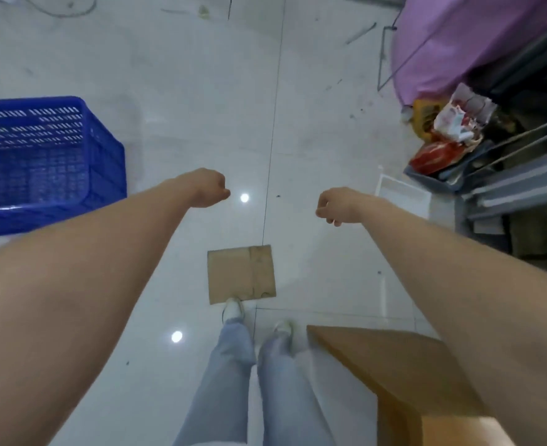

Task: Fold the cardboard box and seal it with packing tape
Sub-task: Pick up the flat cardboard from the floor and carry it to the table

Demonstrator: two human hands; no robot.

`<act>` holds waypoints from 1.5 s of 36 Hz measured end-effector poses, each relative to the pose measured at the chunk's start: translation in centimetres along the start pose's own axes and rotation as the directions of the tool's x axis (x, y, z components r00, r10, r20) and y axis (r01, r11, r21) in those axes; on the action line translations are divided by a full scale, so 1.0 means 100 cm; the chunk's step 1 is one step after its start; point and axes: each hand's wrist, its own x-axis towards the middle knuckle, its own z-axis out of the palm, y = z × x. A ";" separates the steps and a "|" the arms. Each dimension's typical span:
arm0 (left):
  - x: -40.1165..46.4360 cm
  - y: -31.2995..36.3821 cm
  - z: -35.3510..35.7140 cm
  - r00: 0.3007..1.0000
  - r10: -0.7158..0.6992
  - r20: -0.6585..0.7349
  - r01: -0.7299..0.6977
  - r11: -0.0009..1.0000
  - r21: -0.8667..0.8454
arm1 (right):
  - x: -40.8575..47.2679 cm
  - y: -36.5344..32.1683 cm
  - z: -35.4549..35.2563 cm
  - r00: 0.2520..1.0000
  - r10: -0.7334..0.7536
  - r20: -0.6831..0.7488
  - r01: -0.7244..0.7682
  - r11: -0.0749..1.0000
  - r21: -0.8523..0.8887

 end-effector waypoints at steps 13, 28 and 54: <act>0.096 -0.068 0.223 0.939 -0.189 0.289 0.295 0.874 -0.387 | 0.190 0.021 0.137 0.974 -0.018 0.225 -0.027 0.980 0.196; 0.208 -0.109 0.478 0.858 -0.265 0.440 0.429 0.841 -0.330 | 0.371 0.095 0.358 0.939 0.000 0.344 -0.036 0.995 0.097; 0.394 -0.216 0.610 0.679 -0.701 0.220 0.622 0.390 -0.679 | 0.574 0.109 0.509 0.926 0.378 -0.018 -0.308 0.779 0.547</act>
